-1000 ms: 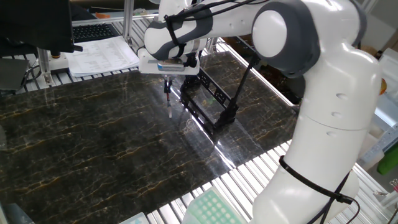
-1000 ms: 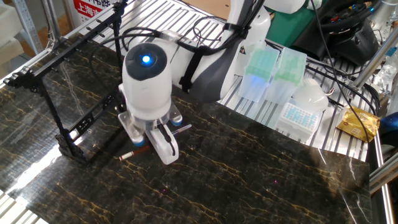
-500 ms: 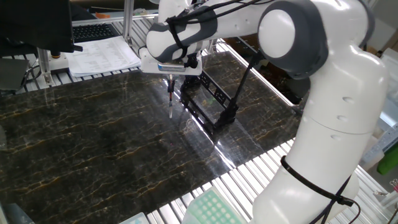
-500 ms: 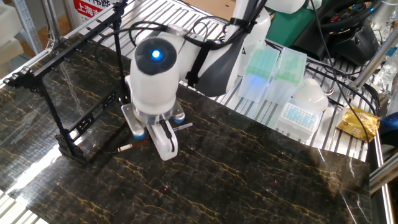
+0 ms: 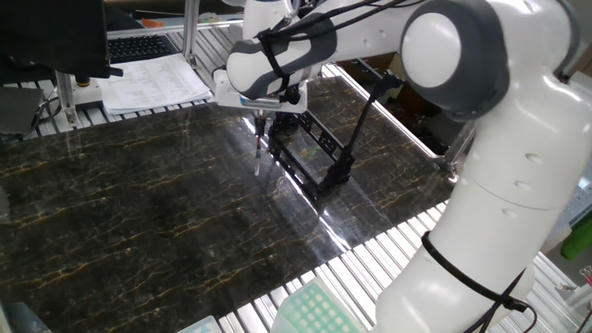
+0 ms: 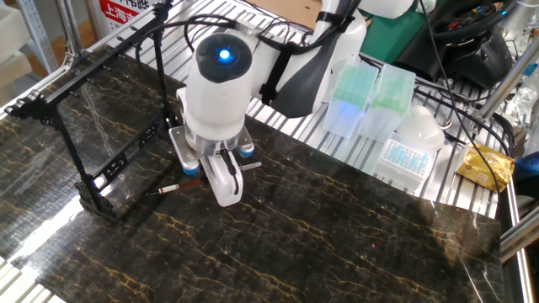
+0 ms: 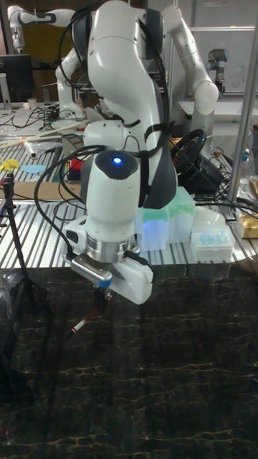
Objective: Place the brush on the pen rack
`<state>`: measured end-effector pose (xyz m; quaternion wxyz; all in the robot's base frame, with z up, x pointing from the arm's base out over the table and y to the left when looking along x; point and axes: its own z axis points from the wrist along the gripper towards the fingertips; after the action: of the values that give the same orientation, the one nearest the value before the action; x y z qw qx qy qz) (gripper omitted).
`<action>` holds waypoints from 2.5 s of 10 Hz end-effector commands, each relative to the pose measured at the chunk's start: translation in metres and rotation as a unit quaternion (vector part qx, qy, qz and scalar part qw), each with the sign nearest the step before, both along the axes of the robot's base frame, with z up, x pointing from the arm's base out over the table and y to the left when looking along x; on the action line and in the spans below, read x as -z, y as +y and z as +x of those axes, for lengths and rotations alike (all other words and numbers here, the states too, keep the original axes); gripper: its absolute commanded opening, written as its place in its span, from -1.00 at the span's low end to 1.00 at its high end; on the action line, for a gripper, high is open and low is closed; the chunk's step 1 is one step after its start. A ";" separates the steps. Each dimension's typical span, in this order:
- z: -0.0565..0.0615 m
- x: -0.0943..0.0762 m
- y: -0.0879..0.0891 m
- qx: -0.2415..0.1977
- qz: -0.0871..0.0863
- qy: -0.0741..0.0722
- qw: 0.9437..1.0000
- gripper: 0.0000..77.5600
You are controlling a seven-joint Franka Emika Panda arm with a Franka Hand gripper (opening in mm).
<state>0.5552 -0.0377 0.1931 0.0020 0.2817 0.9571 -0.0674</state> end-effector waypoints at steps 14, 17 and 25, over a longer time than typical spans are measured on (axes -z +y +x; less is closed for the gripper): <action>0.006 -0.047 0.002 0.002 0.003 0.035 0.999 -0.97; -0.003 -0.087 -0.007 0.019 -0.011 0.033 0.999 -0.97; -0.011 -0.097 -0.003 0.078 -0.054 0.034 0.995 -0.97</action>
<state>0.5435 -0.0406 0.2888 -0.0275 0.3426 0.9308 -0.1246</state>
